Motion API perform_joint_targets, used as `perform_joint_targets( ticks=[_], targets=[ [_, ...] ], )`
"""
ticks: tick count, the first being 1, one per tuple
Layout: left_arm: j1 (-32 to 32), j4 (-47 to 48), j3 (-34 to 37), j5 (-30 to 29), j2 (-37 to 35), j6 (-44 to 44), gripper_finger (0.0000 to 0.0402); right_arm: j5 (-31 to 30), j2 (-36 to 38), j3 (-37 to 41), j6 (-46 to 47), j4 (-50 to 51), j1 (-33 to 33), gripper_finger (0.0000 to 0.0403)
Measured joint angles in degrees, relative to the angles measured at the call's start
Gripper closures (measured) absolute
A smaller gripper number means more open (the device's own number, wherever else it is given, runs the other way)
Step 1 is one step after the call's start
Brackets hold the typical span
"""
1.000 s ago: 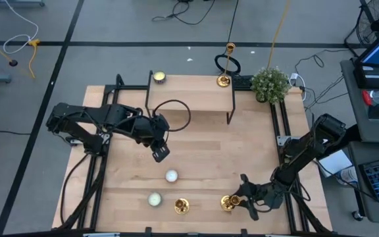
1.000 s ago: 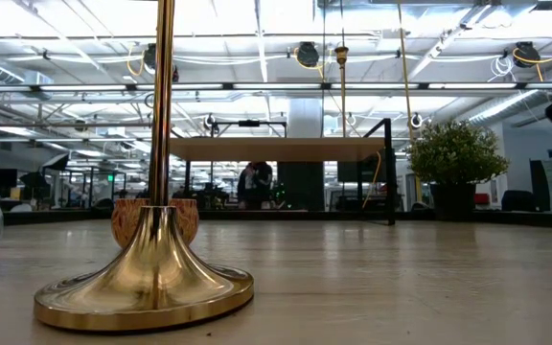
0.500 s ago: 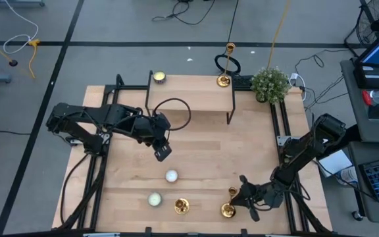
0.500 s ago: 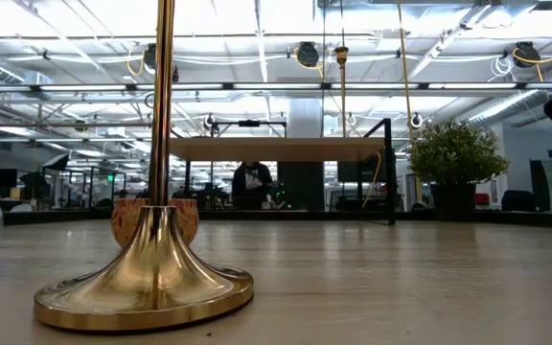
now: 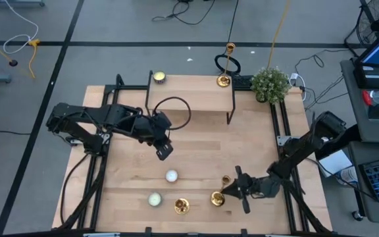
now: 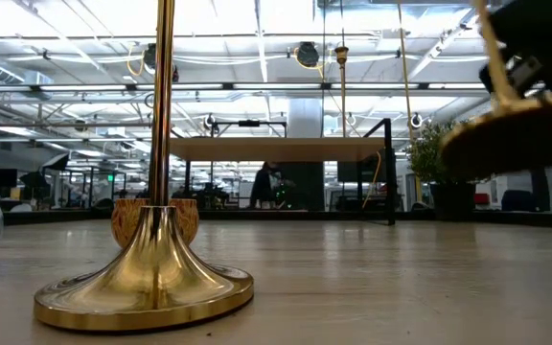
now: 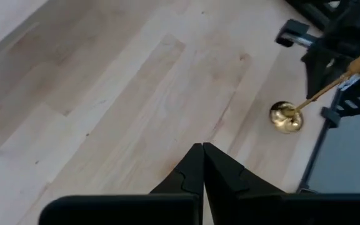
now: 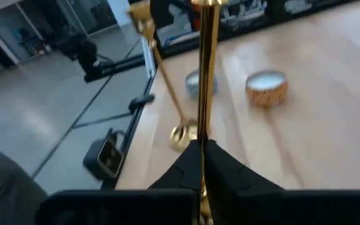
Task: Pick & Place candle stick holders
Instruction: Put the right gold candle holder on the shelf aligned with the other gold candle holder
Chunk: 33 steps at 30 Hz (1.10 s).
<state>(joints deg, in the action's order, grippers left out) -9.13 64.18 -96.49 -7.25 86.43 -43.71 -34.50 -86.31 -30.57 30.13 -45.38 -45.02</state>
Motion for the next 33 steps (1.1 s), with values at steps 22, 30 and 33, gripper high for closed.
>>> perform_joint_targets(
  ticks=[22,30,33],
  targets=[
    [-2.64,-7.28,-0.02,0.85,0.02,6.1,0.0394,0.3,12.18,-0.67,-3.57,16.05,2.96,0.0402],
    [-2.47,-7.29,-0.02,0.47,0.02,5.94,0.0394,1.92,12.18,-0.67,-0.54,19.09,1.8,0.0402],
    [-2.48,-7.3,-0.02,0.18,0.02,5.68,0.0393,2.99,11.37,-0.67,0.69,19.06,0.63,0.0402]
  ],
)
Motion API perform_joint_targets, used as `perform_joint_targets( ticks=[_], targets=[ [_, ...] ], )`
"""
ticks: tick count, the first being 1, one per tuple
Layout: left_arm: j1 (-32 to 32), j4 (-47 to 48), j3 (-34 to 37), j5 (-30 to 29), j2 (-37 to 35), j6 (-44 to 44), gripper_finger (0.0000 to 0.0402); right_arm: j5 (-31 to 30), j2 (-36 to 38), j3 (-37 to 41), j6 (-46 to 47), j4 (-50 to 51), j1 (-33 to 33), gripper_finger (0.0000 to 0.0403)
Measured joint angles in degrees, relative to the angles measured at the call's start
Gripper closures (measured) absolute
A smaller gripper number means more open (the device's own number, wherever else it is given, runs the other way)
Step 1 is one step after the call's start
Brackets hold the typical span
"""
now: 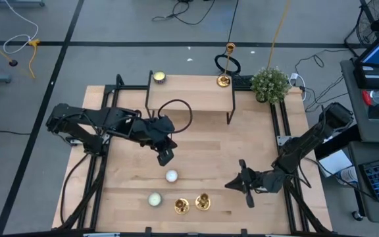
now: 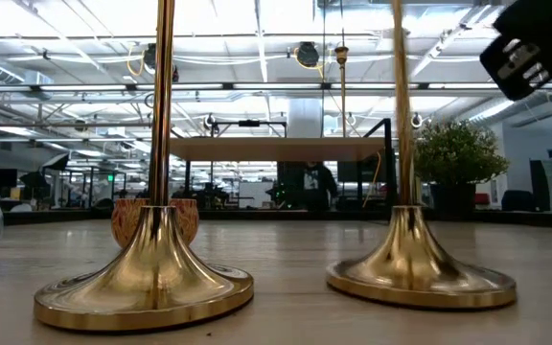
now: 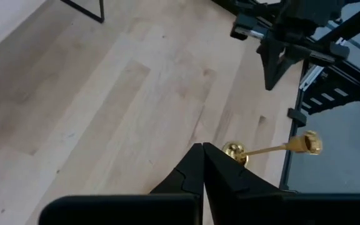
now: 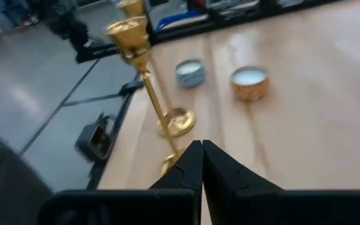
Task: Pick & Place candle stick holders
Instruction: Put the right gold candle holder on the shelf aligned with the other gold candle holder
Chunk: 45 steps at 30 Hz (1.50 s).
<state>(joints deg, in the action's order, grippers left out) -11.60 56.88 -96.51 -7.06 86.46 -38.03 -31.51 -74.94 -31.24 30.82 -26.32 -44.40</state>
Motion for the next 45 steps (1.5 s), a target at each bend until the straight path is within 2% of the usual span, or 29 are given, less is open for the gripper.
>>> perform_joint_targets(
  ticks=[3,6,9,12,14,17,21,25,31,38,45],
  targets=[
    [-0.04,0.0,0.0,0.01,0.0,0.01,0.0398,1.39,-2.52,0.0,3.15,-0.43,-1.19,0.04],
    [-0.06,0.0,0.0,0.01,0.0,0.01,0.0393,3.52,-6.3,0.0,5.6,-4.81,-1.67,0.0374],
    [-0.06,-0.02,0.0,0.15,0.0,0.01,0.0396,2.7,-10.19,0.0,7.41,-12.15,-1.84,0.0324],
    [-0.06,-0.04,0.0,0.76,0.0,-0.21,0.0397,-0.86,-13.28,-0.75,7.25,-17.41,-1.7,0.0262],
    [-0.06,-0.04,0.0,1.04,0.0,-0.54,0.0393,-3.03,-14.63,-2.14,6.19,-16.89,-1.36,0.0221],
    [-0.06,-0.05,0.0,1.9,0.0,-0.63,0.0395,-3.02,-17.35,-4.6,3.76,-16.8,0.07,0.0167],
    [-0.1,0.02,0.0,3.31,0.0,-0.06,0.0396,-1.32,-21.68,-8.21,1.87,-16.79,2.56,0.0124],
    [-0.1,0.26,0.02,4.34,0.0,-0.01,0.0389,1.88,-24.72,-11.06,1.03,-16.85,4.34,0.0117],
    [-0.21,0.35,0.02,4.58,0.0,0.91,0.0396,7.85,-26.29,-13.02,0.38,-17.08,6.08,0.014],
    [-0.21,0.83,0.04,5.36,0.0,1.86,0.0397,7.78,-26.26,-13.16,-0.21,-17.02,6.52,0.0159],
    [-0.21,1.77,0.04,6.83,0.0,2.37,0.039,7.73,-26.26,-13.16,0.46,-17.02,7.68,0.0161]
  ],
)
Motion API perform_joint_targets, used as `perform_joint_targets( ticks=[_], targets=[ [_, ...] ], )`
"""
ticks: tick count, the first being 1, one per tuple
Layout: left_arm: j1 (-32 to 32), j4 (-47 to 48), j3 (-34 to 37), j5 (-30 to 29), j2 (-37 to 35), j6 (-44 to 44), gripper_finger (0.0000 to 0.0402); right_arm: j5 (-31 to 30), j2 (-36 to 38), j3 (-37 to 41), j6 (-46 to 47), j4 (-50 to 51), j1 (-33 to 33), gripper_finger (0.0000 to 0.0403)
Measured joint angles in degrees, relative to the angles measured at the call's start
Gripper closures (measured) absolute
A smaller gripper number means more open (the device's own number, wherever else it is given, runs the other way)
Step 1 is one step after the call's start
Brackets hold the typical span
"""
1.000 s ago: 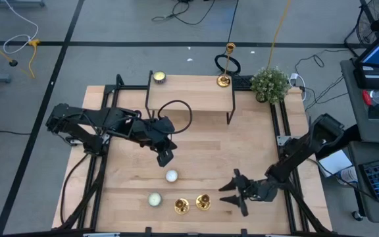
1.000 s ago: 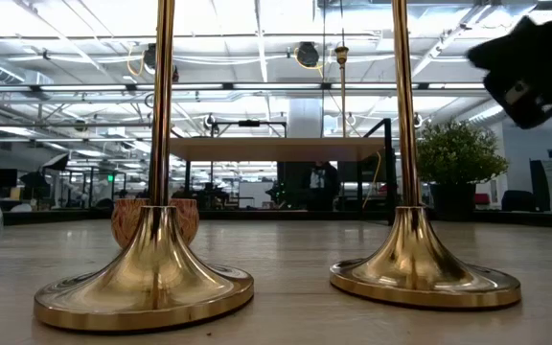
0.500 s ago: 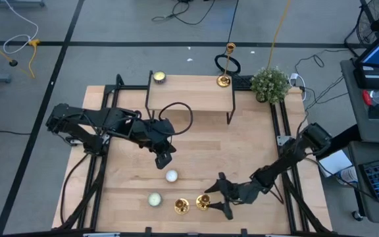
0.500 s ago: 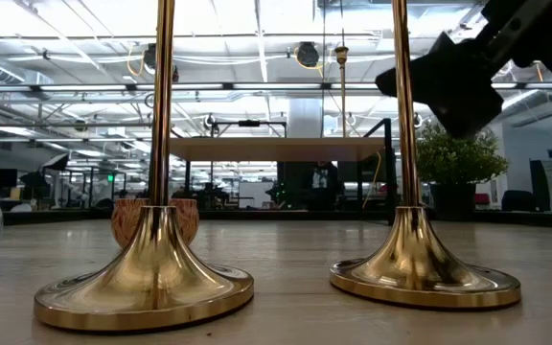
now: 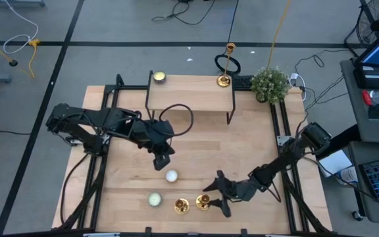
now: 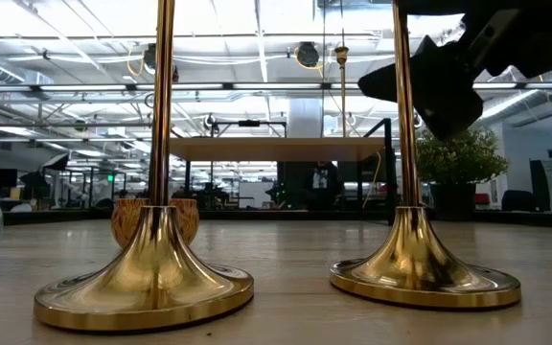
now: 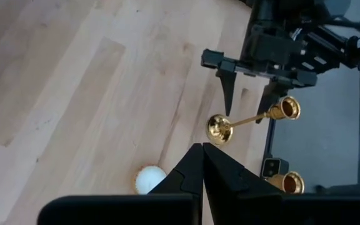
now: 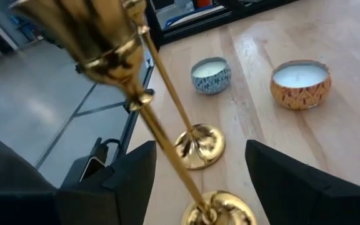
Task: Pick & Place candle stick holders
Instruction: Put the right gold candle holder on the shelf aligned with the other gold candle holder
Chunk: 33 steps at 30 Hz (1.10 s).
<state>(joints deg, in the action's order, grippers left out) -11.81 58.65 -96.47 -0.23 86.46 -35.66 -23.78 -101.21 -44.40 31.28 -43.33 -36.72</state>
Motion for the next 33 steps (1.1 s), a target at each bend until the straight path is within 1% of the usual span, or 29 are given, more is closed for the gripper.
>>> perform_joint_targets(
  ticks=[3,8,10,13,18,22,24,28,33],
  targets=[
    [0.0,0.24,0.0,0.17,0.0,0.62,0.0398,0.05,0.0,0.0,1.0,0.02,0.34,0.0161],
    [0.0,0.28,0.0,0.18,0.0,1.03,0.0389,0.95,0.0,0.0,2.55,0.02,0.32,0.0162],
    [-0.03,0.33,0.0,0.18,0.0,1.33,0.0392,1.57,0.0,0.0,3.05,0.0,0.32,0.0167],
    [-0.24,0.35,0.0,0.19,0.0,2.29,0.0398,1.57,0.0,0.0,3.4,-0.11,0.32,0.0185],
    [-0.26,1.92,0.0,0.19,0.0,2.62,0.0389,1.65,0.0,0.0,3.4,-1.49,0.34,0.0226],
    [-0.26,2.19,0.0,0.17,0.0,2.99,0.0398,1.83,0.0,-0.24,3.39,-1.84,0.36,0.0255],
    [-0.26,2.4,0.0,0.17,0.0,2.99,0.0396,2.91,0.0,-0.9,2.92,-1.49,0.45,0.0264],
    [-0.26,2.89,0.0,0.17,0.0,2.97,0.0389,3.15,0.0,-2.3,2.14,-0.06,1.0,0.0274],
    [-0.31,2.88,0.0,0.17,0.0,2.93,0.0398,4.56,0.0,-2.86,1.95,0.47,1.73,0.0292]
  ],
)
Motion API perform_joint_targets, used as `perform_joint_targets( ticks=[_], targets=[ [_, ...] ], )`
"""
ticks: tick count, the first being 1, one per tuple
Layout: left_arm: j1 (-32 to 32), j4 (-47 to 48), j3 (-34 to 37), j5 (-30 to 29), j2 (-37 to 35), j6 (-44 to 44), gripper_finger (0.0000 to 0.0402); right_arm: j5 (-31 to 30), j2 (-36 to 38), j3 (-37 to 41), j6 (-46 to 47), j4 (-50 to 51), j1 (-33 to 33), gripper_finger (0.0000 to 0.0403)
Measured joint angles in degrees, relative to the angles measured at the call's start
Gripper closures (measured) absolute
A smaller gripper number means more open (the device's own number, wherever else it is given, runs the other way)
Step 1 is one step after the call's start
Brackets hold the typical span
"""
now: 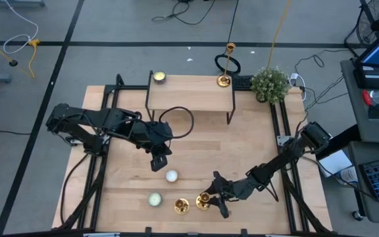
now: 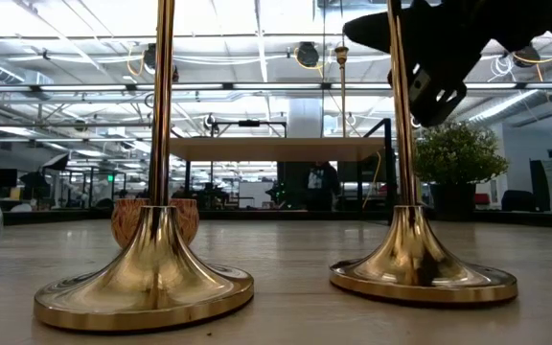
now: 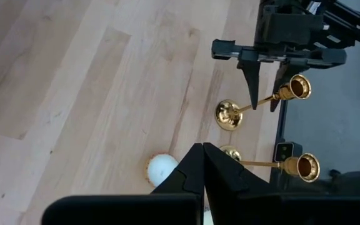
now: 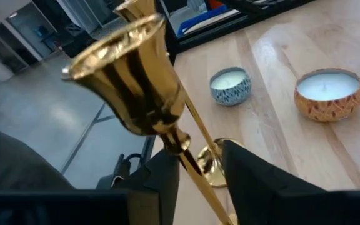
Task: Pick & Place candle stick holders
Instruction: Put the right gold candle holder on the shelf aligned with the other gold candle holder
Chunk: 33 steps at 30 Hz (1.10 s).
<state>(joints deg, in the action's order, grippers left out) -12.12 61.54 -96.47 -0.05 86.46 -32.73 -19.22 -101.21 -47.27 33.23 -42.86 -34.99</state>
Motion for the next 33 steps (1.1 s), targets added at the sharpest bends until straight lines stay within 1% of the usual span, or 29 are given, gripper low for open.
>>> perform_joint_targets(
  ticks=[2,5,7,9,12,18,21,24,27,31,33],
  targets=[
    [0.0,0.0,0.0,0.0,0.0,-0.04,0.0394,0.04,-0.36,0.0,0.91,0.87,0.1,0.0311],
    [-0.05,-0.02,0.0,0.0,0.0,-0.11,0.0393,0.0,-1.8,0.0,2.23,1.01,0.09,0.0353],
    [-0.07,-0.02,0.0,0.0,0.0,-0.11,0.0398,1.69,-2.63,-0.32,5.11,0.6,0.14,0.0384],
    [-0.07,-0.09,0.0,-0.04,0.0,-0.11,0.0397,1.69,-3.61,-0.91,6.04,0.29,-0.1,0.0389],
    [-0.07,-0.19,0.0,-0.72,0.0,0.08,0.0392,1.16,-3.66,-1.65,6.58,0.8,-0.11,0.0384],
    [-0.07,-0.99,0.0,-4.72,-0.51,0.08,0.0395,-0.28,-2.08,-2.12,4.64,2.06,1.27,0.0391],
    [0.05,-2.27,0.0,-7.32,-0.94,0.28,0.0395,-0.29,0.23,-2.19,4.29,4.44,2.02,0.0391],
    [0.23,-2.39,0.05,-10.24,-1.89,0.3,0.0398,-0.29,3.65,-2.19,3.42,9.8,2.87,0.0391],
    [0.76,-3.21,0.01,-12.5,-3.18,0.56,0.0394,-0.76,8.7,-2.19,1.93,16.89,4.12,0.0391],
    [1.53,-4.73,0.02,-15.08,-4.92,0.89,0.0398,-3.98,16.84,-2.19,-1.16,24.17,5.97,0.0391],
    [1.85,-5.17,0.02,-16.27,-5.83,1.05,0.0395,-5.71,21.11,-2.19,-2.99,25.61,7.05,0.0391]
  ],
)
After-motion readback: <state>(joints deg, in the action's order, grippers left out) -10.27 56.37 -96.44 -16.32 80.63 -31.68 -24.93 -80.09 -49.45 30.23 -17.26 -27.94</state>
